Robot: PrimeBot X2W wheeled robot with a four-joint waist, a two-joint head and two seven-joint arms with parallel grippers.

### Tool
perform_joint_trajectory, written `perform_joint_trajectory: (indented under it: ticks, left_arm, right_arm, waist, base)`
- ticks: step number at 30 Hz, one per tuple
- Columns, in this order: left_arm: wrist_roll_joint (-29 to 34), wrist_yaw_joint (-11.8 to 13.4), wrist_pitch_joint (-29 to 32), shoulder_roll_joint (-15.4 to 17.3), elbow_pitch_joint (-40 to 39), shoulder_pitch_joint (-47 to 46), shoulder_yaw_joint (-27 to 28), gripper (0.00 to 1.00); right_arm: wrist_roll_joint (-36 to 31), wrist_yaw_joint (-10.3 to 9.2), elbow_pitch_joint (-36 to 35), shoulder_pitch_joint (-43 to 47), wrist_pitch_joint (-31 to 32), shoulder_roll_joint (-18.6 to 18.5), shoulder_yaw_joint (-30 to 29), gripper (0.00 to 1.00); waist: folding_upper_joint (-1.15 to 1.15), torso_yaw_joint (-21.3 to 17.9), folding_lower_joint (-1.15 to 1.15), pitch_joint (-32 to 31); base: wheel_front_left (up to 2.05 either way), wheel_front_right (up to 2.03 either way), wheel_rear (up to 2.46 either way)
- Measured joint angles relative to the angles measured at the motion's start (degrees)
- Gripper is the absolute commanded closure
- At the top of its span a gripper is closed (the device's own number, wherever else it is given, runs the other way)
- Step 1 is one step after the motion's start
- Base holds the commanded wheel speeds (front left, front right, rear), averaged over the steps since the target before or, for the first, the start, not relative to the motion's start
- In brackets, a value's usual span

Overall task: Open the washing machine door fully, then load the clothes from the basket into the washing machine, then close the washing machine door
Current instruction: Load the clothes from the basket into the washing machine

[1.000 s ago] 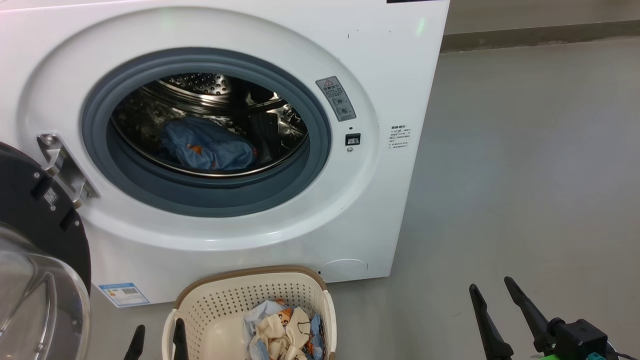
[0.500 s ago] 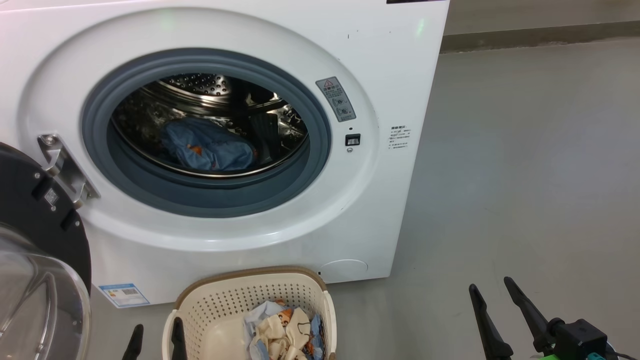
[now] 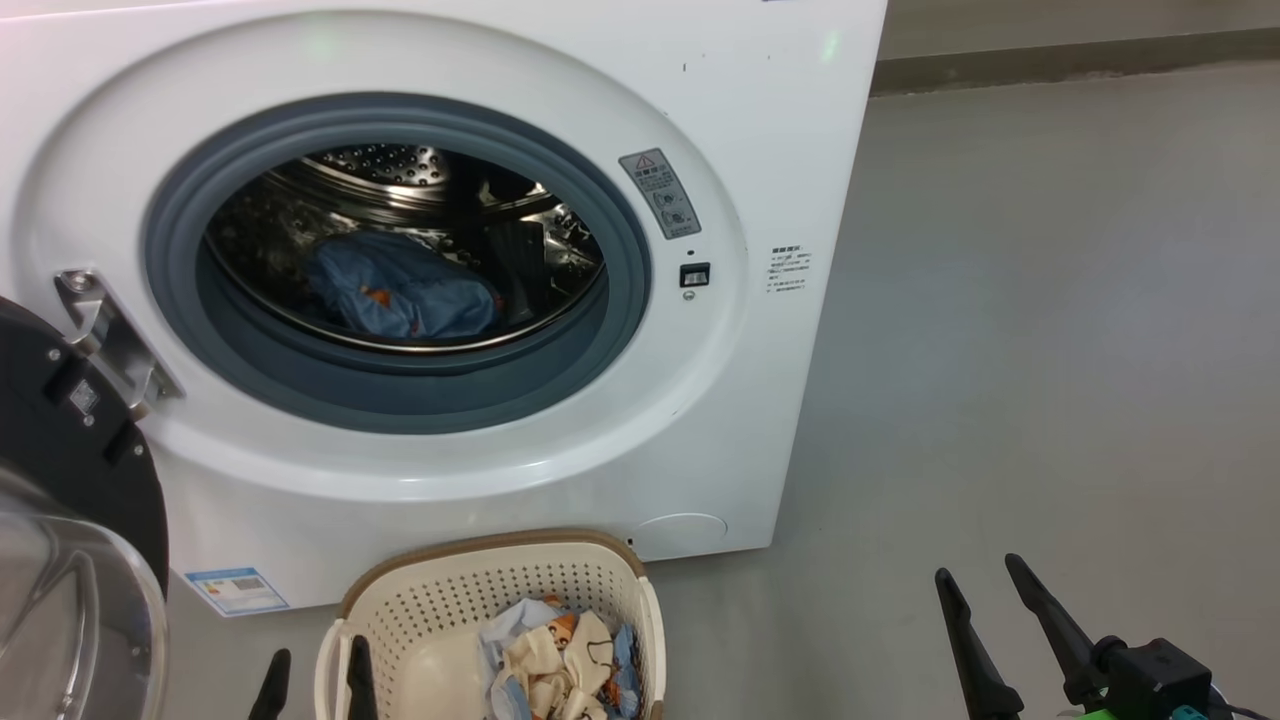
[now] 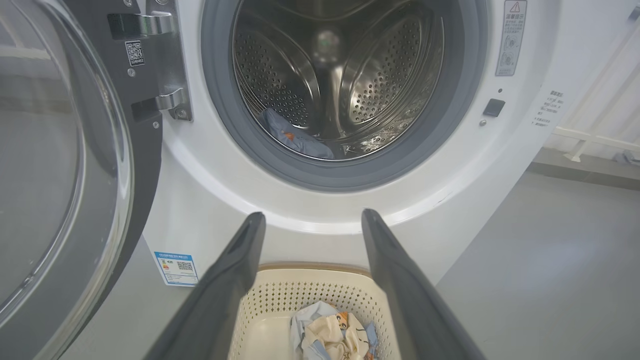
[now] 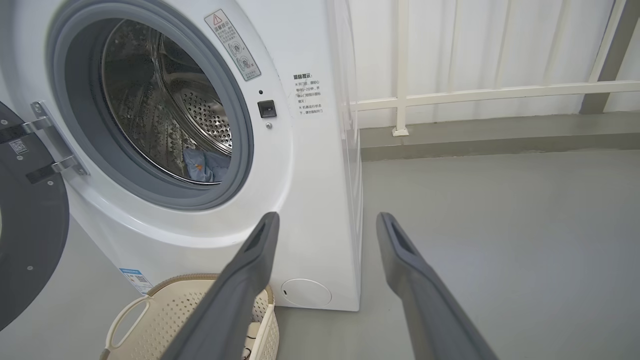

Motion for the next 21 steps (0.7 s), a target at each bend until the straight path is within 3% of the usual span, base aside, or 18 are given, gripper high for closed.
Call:
perform_joint_trajectory:
  ticks: [12,21]
  left_arm:
    - [-1.2,-2.6,3.1,0.7,3.6,-2.5,-2.8,0.00]
    - [-5.1,-5.6,6.8,0.5,12.3,-9.9,-4.3,0.00]
  right_arm:
    - [0.0,0.00,-0.7,-0.6,0.0,1.0,0.3,0.00]
    - [0.0,0.00,-1.4,-5.2,0.0,1.4,0.4,0.00]
  waist:
    - [0.00,-2.3,0.00,3.5]
    - [0.00,-4.6,0.01,8.8]
  base:
    - [0.00,0.00,0.00]
    - [0.00,0.00,0.00]
